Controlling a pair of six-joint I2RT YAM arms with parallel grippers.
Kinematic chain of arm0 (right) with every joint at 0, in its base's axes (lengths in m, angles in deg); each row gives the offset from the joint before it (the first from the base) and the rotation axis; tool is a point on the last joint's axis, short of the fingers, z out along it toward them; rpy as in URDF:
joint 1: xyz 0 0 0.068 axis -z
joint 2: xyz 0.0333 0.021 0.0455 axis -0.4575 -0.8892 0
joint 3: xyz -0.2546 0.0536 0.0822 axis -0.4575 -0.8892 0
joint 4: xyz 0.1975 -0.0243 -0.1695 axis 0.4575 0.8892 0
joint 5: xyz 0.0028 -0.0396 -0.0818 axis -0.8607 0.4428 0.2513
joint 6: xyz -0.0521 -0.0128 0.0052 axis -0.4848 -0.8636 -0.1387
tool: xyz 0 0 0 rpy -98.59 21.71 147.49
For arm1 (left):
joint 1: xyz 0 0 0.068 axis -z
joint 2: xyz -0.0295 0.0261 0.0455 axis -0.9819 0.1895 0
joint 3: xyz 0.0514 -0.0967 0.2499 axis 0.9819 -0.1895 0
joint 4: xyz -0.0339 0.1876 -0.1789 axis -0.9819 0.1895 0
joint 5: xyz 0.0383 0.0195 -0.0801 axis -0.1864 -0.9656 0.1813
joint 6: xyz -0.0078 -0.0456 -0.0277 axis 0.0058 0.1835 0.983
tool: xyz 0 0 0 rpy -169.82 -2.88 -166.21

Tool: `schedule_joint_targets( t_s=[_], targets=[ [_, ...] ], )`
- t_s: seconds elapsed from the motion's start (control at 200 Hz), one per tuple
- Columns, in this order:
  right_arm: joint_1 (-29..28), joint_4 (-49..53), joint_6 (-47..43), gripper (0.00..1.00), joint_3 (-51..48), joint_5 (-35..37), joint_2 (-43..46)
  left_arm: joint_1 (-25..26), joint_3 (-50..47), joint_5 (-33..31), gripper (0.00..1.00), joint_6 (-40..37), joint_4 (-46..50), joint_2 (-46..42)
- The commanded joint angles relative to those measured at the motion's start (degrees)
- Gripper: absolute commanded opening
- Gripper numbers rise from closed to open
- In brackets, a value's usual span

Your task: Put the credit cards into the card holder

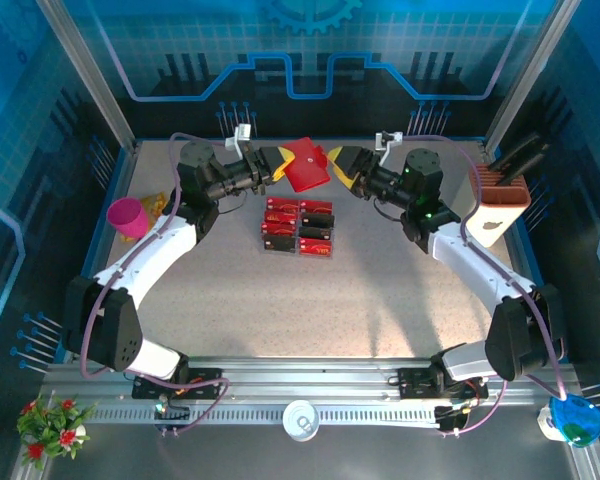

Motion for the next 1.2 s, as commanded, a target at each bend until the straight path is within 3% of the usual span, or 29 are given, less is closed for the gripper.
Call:
schedule_joint_targets(
  t_s=[0.0,0.315,0.58,0.976,1.196],
  targets=[
    [-0.8,4.0,-5.1,0.65,2.4,0.8,2.6,0.4,0.3,0.1,0.0,0.3,-2.6,0.7],
    [-2.7,10.0,-10.9,0.66,4.2,3.6,4.5,0.6,0.6,0.1,0.0,0.1,-2.5,1.3],
    [-2.7,11.0,-10.9,0.65,8.2,2.5,-0.1,0.8,1.2,0.4,0.0,0.2,-2.8,1.7],
    [0.2,2.1,-4.0,0.43,3.3,0.8,-2.6,0.9,1.0,0.2,0.0,0.5,-3.7,1.3],
    [0.7,-0.8,-1.1,0.41,-0.2,0.8,-2.2,1.0,0.6,-0.1,0.0,1.0,-5.1,1.4]
  ],
)
